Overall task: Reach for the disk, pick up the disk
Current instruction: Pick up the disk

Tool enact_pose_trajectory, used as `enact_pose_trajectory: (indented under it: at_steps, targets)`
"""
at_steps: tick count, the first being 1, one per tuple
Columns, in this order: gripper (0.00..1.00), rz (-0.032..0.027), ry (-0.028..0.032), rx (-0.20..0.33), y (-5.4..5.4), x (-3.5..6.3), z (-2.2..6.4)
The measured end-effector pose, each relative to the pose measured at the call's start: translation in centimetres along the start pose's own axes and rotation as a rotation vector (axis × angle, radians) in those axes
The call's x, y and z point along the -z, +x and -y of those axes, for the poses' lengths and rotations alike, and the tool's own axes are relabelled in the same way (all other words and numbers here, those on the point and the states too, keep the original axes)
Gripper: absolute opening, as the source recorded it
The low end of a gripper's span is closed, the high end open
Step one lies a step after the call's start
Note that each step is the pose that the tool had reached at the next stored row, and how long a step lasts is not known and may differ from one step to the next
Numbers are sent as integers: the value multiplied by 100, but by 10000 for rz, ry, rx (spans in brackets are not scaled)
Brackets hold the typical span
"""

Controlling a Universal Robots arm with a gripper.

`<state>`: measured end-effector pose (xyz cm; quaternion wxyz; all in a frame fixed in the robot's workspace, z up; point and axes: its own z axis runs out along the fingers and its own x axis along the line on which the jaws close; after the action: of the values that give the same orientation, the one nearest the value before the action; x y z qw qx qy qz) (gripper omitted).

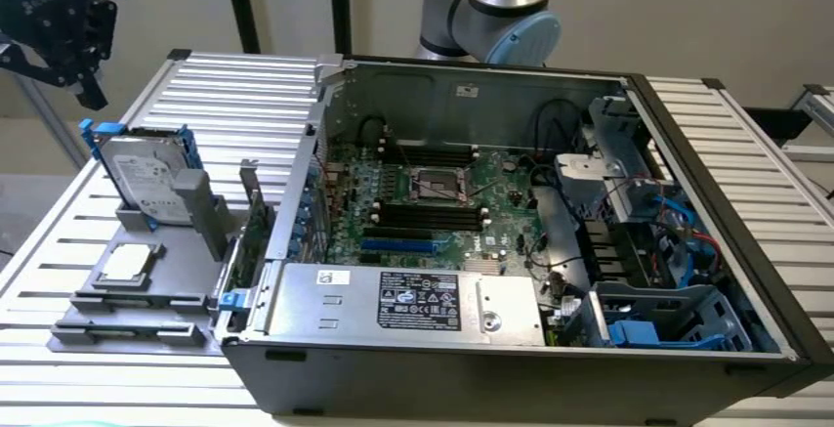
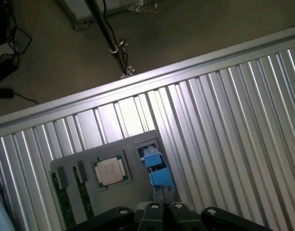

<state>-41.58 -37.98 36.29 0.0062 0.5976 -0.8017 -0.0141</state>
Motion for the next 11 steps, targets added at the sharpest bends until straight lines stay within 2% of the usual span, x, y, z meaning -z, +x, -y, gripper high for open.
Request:
enact_pose_trajectory:
  at_steps: [11]
  targets:
    - [11,-46,-11,1508,-4,-1,12]
